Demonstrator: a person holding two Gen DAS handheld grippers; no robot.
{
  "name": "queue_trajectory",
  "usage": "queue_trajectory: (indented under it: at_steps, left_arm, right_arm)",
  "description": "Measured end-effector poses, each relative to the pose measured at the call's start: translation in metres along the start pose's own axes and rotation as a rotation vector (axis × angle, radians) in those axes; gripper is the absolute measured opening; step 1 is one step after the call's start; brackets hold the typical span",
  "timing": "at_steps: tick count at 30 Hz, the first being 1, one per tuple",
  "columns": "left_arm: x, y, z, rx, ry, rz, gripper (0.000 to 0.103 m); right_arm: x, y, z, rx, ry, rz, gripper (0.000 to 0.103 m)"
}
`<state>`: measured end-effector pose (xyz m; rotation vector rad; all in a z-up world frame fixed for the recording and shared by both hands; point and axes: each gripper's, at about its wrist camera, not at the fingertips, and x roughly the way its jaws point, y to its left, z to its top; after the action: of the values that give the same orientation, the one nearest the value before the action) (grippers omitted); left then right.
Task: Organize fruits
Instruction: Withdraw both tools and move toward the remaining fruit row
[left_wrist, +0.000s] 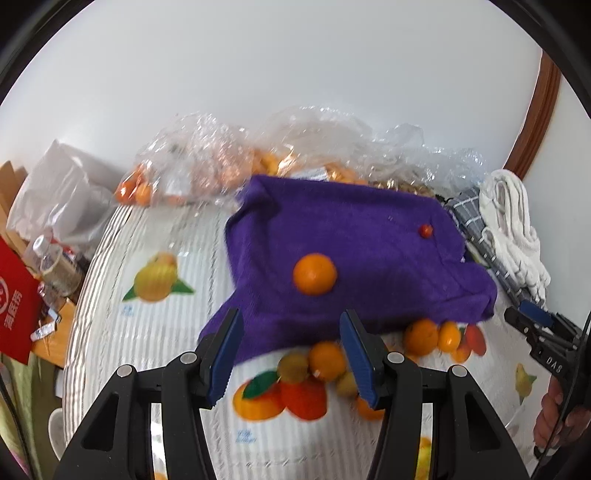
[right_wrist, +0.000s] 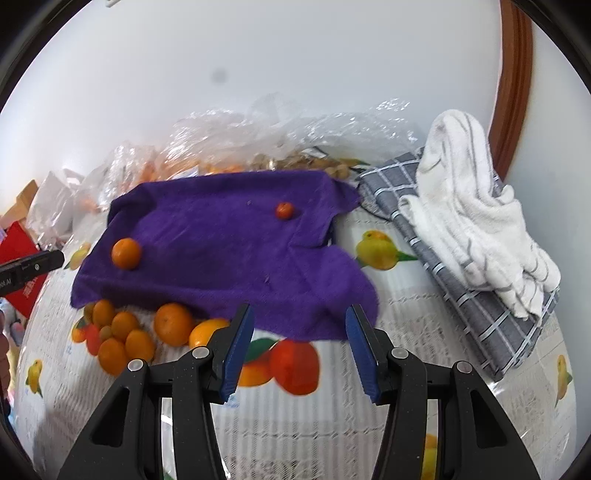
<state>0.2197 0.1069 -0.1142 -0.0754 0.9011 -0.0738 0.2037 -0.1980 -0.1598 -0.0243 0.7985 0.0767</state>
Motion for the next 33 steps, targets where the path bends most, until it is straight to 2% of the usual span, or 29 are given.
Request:
queue_trajectory:
  at_steps: [5,14,23,33]
  left_arm:
    - [-0.003,0.02,-0.026,-0.028,0.024,0.019,0.058]
    - [0.004,0.04,-0.063,-0.042,0.072,0.058,0.058]
    - [0.015,0.051,-0.086,-0.114,0.094,0.01,0.058]
    - [0.017,0.059,-0.092,-0.109,0.069,-0.027,0.058]
  right_arm:
    - [0.004,0.008,-0.011,-0.023,0.016,0.014,0.058]
    - [0.016,0.029,-0.028,-0.055,0.026,0.099,0.058]
    - [0.049,0.057,-0.031,-0.131,0.066,0.136,0.058]
    - [0.069,0.058,-0.026,-0.151,0.089,0.14,0.055]
